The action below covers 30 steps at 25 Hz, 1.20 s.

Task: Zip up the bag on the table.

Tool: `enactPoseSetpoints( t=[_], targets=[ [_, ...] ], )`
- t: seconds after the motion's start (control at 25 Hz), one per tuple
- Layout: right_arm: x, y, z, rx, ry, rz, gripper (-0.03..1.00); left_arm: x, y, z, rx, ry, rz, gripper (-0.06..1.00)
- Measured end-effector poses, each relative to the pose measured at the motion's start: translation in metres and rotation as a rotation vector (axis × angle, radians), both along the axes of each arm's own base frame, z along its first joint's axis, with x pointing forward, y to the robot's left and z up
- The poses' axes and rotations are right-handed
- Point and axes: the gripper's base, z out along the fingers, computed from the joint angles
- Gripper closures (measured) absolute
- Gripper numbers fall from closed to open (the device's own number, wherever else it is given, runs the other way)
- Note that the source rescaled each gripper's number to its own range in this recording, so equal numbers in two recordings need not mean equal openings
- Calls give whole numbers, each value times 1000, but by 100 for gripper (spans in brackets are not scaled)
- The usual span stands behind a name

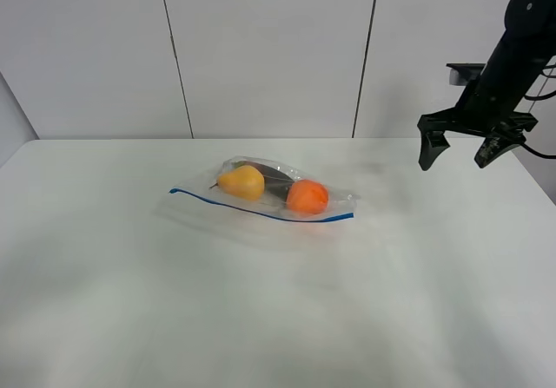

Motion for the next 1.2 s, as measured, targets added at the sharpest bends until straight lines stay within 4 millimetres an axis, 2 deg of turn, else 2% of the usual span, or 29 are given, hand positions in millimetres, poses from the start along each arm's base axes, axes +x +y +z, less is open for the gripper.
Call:
enactPoseSetpoints(
  t=[0.16, 0.32, 0.6, 0.72, 1.0, 1.2],
  targets=[
    [-26, -1, 11, -4, 7, -2, -3, 0, 0, 0, 0, 0, 0, -5],
    [-69, -1, 18, 0, 29, -6, -3, 0, 0, 0, 0, 0, 0, -5],
    [-176, 0, 24, 2, 28, -7, -3, 0, 0, 0, 0, 0, 0, -5],
    [-222, 0, 16, 2, -9, -8, -3, 0, 0, 0, 0, 0, 0, -5],
    [-304, 0, 6, 3, -369, -17, -3, 0, 0, 0, 0, 0, 0, -5],
    [-348, 0, 19, 5, -643, -17, -3, 0, 0, 0, 0, 0, 0, -5]
  ],
)
